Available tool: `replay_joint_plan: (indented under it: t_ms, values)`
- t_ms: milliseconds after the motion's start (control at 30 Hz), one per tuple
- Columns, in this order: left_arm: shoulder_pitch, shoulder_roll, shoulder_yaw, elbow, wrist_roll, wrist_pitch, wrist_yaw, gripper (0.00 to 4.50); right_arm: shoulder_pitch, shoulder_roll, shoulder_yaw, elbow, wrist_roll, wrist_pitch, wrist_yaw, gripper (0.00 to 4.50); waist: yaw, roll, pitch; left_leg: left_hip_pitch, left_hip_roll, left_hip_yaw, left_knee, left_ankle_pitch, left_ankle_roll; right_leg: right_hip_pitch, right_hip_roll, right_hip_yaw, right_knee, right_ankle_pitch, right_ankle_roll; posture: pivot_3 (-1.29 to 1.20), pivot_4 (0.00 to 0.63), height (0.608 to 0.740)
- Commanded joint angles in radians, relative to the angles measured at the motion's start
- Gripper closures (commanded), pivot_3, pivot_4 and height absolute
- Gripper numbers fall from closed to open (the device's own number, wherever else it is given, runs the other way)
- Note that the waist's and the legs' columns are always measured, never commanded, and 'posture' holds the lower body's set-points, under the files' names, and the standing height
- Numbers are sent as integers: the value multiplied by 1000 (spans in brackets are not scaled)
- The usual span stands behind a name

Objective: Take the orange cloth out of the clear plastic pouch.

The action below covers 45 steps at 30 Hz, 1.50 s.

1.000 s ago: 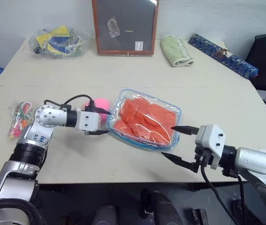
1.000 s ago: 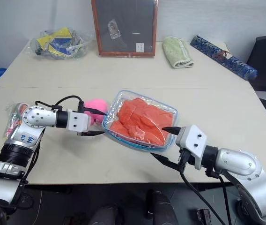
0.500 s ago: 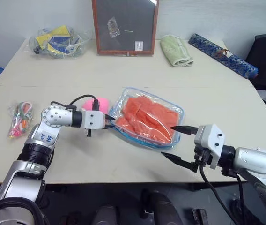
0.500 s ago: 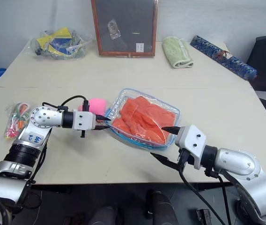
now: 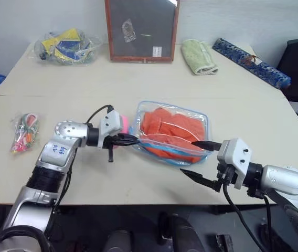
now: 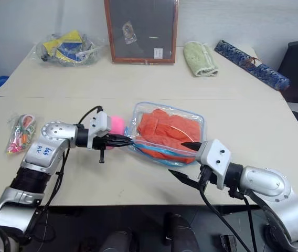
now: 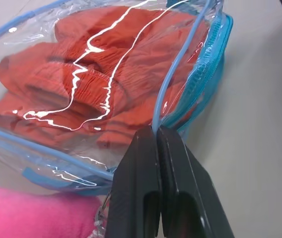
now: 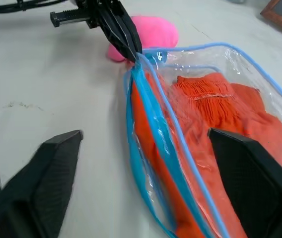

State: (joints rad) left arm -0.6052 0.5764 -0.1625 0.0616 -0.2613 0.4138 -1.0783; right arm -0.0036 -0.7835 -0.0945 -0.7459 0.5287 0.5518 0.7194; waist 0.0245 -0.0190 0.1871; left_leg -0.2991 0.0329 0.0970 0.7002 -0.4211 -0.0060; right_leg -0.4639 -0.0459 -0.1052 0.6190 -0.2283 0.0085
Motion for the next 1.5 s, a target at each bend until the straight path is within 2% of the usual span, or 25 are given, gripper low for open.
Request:
replay_joint_plan:
  t_ms: [33, 200, 400, 567, 733, 867, 1000, 1133, 1367, 1500]
  values:
    - [26, -28, -13, -123, 6, 46, 69, 4500, 4, 16, 48, -13, -70, -24, -44, 1610, -1, 0, 0, 0, 0, 0, 0, 0, 0, 0, 0, 0, 0, 0, 0, 0, 150, 740]
    - [41, -54, -23, -177, 6, 80, 114, 4500, -12, 28, 71, 71, -174, -57, -85, 3320, -2, 0, 0, 1, 0, 1, 0, 0, -1, 0, 0, 1, 0, 0, 0, 0, 150, 740]
    - [27, -51, -27, -169, 13, 68, 119, 4500, -25, 21, 113, 162, -276, -143, -63, 3320, -2, 0, 0, 1, 0, 0, 0, 1, -2, 0, 0, 2, 0, 0, -1, 0, 150, 740]
    - [23, -53, -23, -159, 11, 66, 125, 4500, -11, 38, 84, 107, -231, -119, -46, 3320, -1, 0, 0, 1, 0, 0, 0, 1, -2, 0, 0, 2, 0, 0, -1, 0, 150, 740]
    - [26, -57, -25, -163, 9, 65, 128, 4500, 12, 68, 117, 97, -248, -122, -65, 4468, -1, 0, 0, 1, 0, 0, 0, 1, -2, 0, 0, 1, 0, 0, -1, 0, 150, 740]
    - [28, -58, -25, -175, 1, 72, 125, 4500, 0, 103, 176, 165, -354, -151, -123, 4468, -2, 0, 0, 1, 0, 0, 0, 1, -2, 0, 0, 2, 0, 0, -1, 0, 150, 740]
    - [37, -48, -32, -196, -1, 62, 107, 4500, -50, 121, 177, 244, -412, -184, -145, 4468, -3, 0, 0, 1, 0, 1, 0, 1, -2, 0, 0, 2, 0, 0, -1, 0, 150, 740]
    - [38, -50, -30, -205, -2, 68, 108, 4500, -65, 91, 191, 308, -486, -244, -128, 3611, -3, 0, 0, 1, 0, 0, 0, 1, -2, 0, 1, 2, 0, -1, -1, 0, 150, 740]
    - [43, -53, -31, -213, -3, 69, 112, 4500, -60, 76, 197, 327, -546, -305, -106, 1229, -2, 0, 0, 1, 0, 0, 0, 1, -2, 0, 0, 2, 0, -1, -1, 0, 150, 740]
    - [44, -52, -33, -213, -1, 64, 109, 4500, -58, 68, 192, 333, -575, -327, -101, 1229, -2, 0, 0, 1, 1, 0, 0, 1, -2, 0, 0, 2, 0, -1, -1, 0, 150, 740]
